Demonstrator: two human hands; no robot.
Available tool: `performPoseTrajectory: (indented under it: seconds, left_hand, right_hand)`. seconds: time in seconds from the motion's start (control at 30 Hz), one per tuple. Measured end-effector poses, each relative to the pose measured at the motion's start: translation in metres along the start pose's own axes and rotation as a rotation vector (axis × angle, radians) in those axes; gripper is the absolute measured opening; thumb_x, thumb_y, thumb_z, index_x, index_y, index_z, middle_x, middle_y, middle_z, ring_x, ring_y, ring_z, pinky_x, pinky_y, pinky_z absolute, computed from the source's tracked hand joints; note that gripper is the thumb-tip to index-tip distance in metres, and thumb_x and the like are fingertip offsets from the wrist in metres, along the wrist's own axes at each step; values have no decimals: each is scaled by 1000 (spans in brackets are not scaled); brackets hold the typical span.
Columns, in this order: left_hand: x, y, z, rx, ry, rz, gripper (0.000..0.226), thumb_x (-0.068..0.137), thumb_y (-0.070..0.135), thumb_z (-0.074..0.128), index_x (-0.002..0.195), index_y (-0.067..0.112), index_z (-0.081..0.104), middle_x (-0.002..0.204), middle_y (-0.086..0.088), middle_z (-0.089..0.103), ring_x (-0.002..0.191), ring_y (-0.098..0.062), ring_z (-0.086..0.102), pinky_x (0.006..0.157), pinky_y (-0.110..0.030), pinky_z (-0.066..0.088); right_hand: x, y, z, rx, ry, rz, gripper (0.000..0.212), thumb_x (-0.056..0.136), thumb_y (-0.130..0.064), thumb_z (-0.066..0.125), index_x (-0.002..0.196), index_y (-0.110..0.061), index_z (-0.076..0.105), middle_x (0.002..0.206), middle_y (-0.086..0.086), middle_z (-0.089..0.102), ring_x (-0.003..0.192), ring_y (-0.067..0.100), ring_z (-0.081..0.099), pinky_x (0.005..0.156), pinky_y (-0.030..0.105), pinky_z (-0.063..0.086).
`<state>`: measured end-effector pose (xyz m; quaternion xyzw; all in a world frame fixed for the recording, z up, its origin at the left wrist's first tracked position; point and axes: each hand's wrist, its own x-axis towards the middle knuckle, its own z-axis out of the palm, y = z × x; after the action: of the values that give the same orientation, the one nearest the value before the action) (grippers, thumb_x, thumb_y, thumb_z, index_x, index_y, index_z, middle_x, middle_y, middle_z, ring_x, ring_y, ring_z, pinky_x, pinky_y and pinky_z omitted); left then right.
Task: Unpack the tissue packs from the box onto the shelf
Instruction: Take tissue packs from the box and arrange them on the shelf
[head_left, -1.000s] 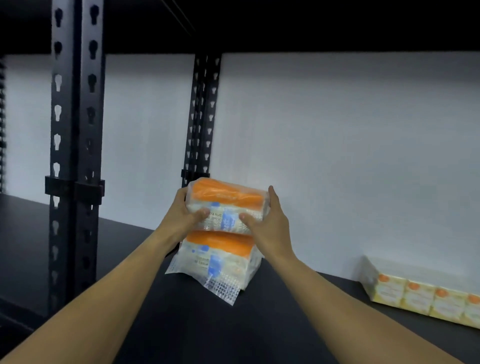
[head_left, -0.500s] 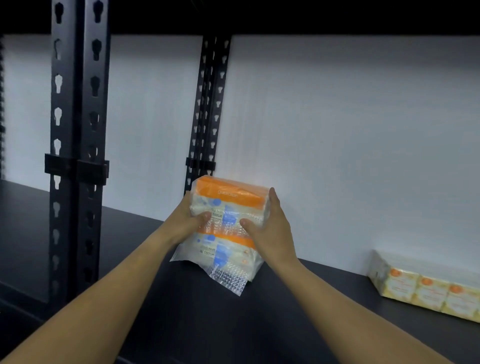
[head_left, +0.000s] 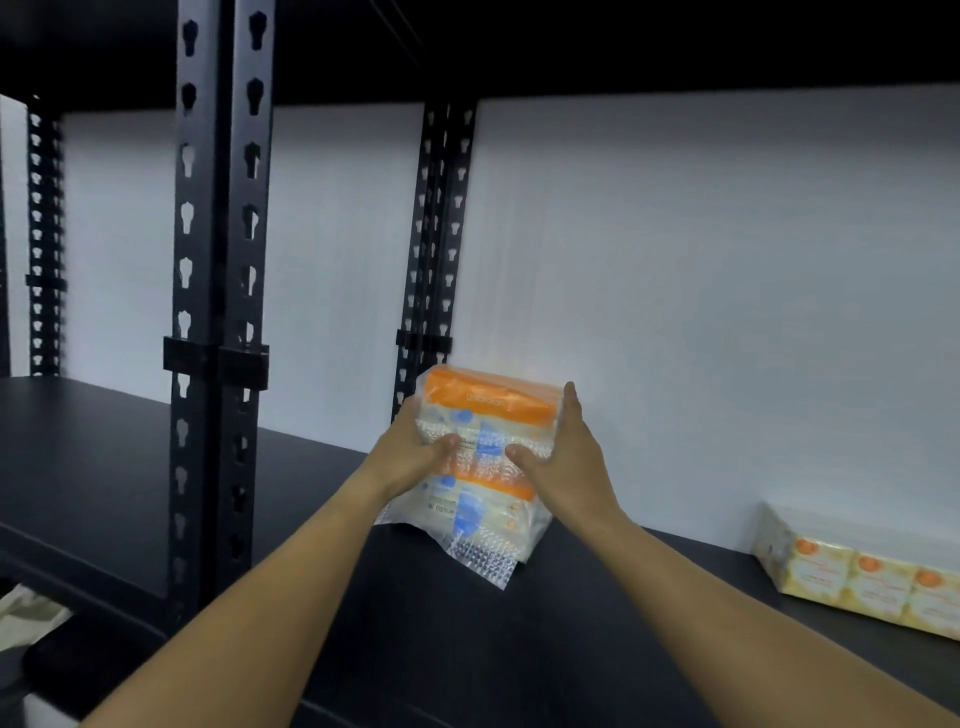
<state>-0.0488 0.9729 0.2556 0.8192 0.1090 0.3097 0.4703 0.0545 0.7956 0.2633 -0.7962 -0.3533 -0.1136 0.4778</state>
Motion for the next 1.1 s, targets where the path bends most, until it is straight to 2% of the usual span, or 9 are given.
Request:
performPoseTrajectory:
  seconds: [0.17,0.27,0.37,0.47,0.63,0.73,0.8,0.93,1.1]
  left_hand:
    - [-6,13,0,-49,81,35,70,87,39,71,146,40,32,141,8,52,128,-18,55,104,-48,48]
    - [-22,31,9,-65,219,16,76,95,24,63,156,27,18,155,0,37,141,-21,39,113,-41,37]
    - [-46,49,21,46,294,127,66,86,23,56,147,33,34,149,2,45,139,-21,42,112,-51,39]
    - [-87,71,46,46,223,96,69,91,19,55,153,30,27,157,4,34,144,-16,33,117,-42,34]
    - [-160,108,95,39,62,112,56,98,20,52,151,28,33,156,11,35,143,-6,30,107,-21,25]
    - [-205,122,125,-43,-47,121,47,99,19,52,143,32,43,147,14,47,136,-2,41,112,-27,34]
    - [-242,129,146,-93,-153,126,41,100,18,51,138,32,48,140,15,53,130,2,48,111,-28,39]
    - [-316,123,189,-151,-316,66,31,101,14,51,128,27,59,130,15,61,122,1,55,102,-25,45]
    - [-398,73,239,-150,-442,-150,25,101,16,52,115,30,68,114,14,70,109,0,64,93,-25,49]
  right_hand:
    - [-3,-5,-11,-2,-46,-6,116,77,-47,75,154,-36,-11,150,-1,45,133,21,49,104,47,49]
    - [-18,-10,-25,21,-48,15,113,80,-45,75,156,-32,-8,153,0,43,137,22,45,109,45,44]
    - [-38,-14,-45,38,-28,40,104,86,-34,73,159,-25,0,158,3,33,142,23,37,109,32,35]
    - [-68,-18,-69,73,17,75,94,90,-29,69,159,-26,6,159,5,31,144,23,34,108,26,31]
    - [-138,-18,-115,194,60,158,81,93,-23,62,156,-35,15,158,-1,34,138,20,44,109,39,44]
    - [-192,-14,-151,260,90,176,71,95,-24,62,153,-37,24,147,-9,44,118,5,56,81,12,49]
    - [-232,-4,-173,266,96,188,65,95,-22,62,150,-38,32,138,-14,51,104,-3,60,68,6,49]
    - [-314,29,-207,256,44,198,52,95,-14,61,140,-37,47,121,-14,65,98,4,69,86,33,59]
    - [-412,75,-227,259,-49,314,34,96,-3,55,121,-26,63,97,-3,75,84,12,74,76,30,59]
